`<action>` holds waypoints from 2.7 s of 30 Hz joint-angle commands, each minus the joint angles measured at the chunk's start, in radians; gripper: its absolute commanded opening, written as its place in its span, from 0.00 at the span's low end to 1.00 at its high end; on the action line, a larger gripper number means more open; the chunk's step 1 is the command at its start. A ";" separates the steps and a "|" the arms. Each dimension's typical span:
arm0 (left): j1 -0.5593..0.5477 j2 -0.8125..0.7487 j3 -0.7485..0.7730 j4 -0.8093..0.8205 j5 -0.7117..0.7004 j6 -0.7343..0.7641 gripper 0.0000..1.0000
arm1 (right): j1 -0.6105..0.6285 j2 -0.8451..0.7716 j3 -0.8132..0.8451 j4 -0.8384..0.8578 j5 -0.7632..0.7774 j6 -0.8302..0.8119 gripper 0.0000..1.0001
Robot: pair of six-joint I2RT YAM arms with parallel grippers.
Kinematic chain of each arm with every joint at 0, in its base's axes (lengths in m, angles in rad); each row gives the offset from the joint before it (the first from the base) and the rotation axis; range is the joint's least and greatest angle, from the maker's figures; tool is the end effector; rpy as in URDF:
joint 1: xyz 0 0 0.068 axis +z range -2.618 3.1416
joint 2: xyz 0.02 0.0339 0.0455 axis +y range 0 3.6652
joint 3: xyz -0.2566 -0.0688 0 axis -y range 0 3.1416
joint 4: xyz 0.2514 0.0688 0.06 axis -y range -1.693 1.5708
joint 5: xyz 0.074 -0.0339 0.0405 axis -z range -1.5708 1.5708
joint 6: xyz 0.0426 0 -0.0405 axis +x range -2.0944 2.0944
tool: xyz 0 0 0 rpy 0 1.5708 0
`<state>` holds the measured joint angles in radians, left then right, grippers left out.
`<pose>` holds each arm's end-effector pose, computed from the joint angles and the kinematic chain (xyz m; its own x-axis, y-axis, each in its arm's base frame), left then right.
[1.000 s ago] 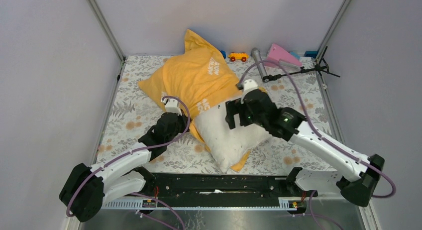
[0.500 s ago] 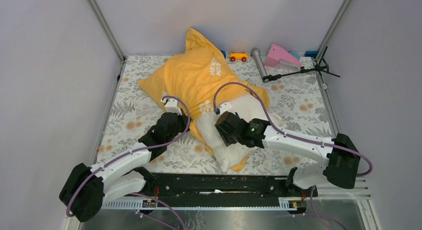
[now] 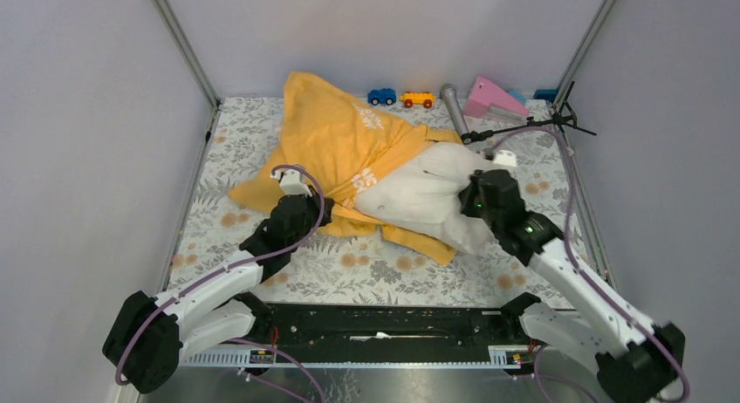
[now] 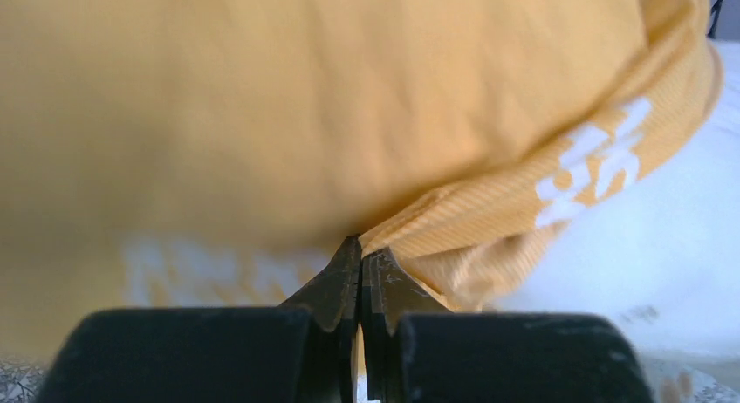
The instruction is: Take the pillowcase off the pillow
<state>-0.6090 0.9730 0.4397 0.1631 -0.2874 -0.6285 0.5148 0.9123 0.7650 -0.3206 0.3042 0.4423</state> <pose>0.1953 -0.1215 0.2079 -0.4352 -0.3839 -0.8144 0.0940 0.8802 -0.4651 0.2002 0.0986 0.2872 -0.4563 0.2111 -0.8645 -0.0462 0.9645 0.2599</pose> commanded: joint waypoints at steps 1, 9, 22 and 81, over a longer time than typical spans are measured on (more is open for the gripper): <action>0.049 -0.067 0.006 -0.190 -0.298 -0.045 0.00 | -0.117 -0.216 -0.069 0.009 0.215 0.093 0.00; 0.049 -0.195 -0.061 -0.093 -0.239 -0.007 0.00 | -0.119 -0.165 -0.076 0.055 0.026 0.088 0.00; -0.029 -0.218 -0.110 0.170 0.457 0.063 0.94 | -0.119 0.152 0.237 0.151 -0.294 0.180 0.00; 0.117 -0.357 0.170 -0.173 0.124 0.056 0.00 | -0.128 0.172 0.424 -0.055 -0.273 -0.094 0.72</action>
<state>-0.5022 0.5278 0.5430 -0.1761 -0.3557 -0.6559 0.4015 1.1019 1.0573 -0.4072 0.1913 0.4591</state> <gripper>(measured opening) 0.022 0.429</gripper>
